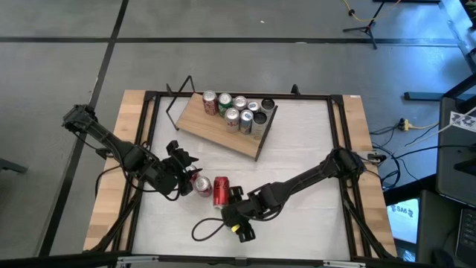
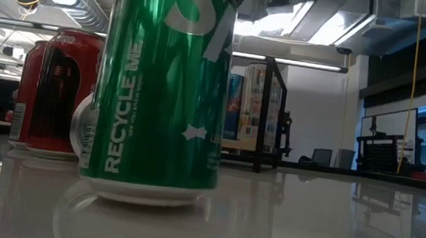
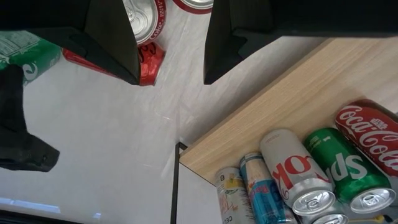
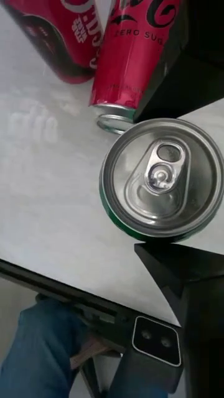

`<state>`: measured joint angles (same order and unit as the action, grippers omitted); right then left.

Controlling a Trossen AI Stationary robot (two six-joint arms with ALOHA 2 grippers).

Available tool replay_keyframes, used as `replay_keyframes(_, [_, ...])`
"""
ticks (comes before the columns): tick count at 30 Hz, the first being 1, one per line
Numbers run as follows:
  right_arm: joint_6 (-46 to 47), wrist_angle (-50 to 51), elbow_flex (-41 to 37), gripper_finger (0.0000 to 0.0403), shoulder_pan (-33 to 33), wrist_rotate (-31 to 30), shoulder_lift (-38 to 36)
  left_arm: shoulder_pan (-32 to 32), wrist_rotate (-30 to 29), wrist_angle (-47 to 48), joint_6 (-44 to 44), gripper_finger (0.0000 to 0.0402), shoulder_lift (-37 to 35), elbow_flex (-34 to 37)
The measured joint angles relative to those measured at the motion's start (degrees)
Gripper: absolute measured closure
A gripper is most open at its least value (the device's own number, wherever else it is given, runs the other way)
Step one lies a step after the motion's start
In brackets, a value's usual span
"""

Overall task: Place canned beverage on shelf
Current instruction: Put the green soda can on the shelf aligned with the other green soda can

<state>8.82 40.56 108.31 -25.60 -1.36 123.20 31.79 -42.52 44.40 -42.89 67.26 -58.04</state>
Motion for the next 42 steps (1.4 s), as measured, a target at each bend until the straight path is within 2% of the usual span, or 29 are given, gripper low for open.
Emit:
replay_keyframes(9, [2.7, 2.21, 2.55, 0.0112, -1.06, 0.12, 0.06, 0.0, 0.0, 0.02, 0.0, 0.0237, 0.0, 0.0])
replay_keyframes(19, [9.85, 5.57, 2.71, 0.0112, -1.01, -6.49, -0.06, 0.02, 0.0, 0.02, 0.01, 0.0237, 0.0, 0.0])
replay_keyframes(27, [13.3, 11.05, 2.82, 0.0112, -1.03, -11.31, -0.21, 0.0, 0.0, 0.02, 0.01, 0.0237, 0.0, 0.0])
replay_keyframes(36, [19.67, 19.07, 2.91, 0.0112, -0.9, -19.56, -0.35, 0.0, 0.0, 0.02, 0.02, 0.0237, 0.0, 0.0])
replay_keyframes(42, [26.47, 22.17, 2.94, 0.0111, 0.61, -20.44, -0.4, 0.0, 0.0, 0.02, 0.0, 0.0237, 0.0, 0.0])
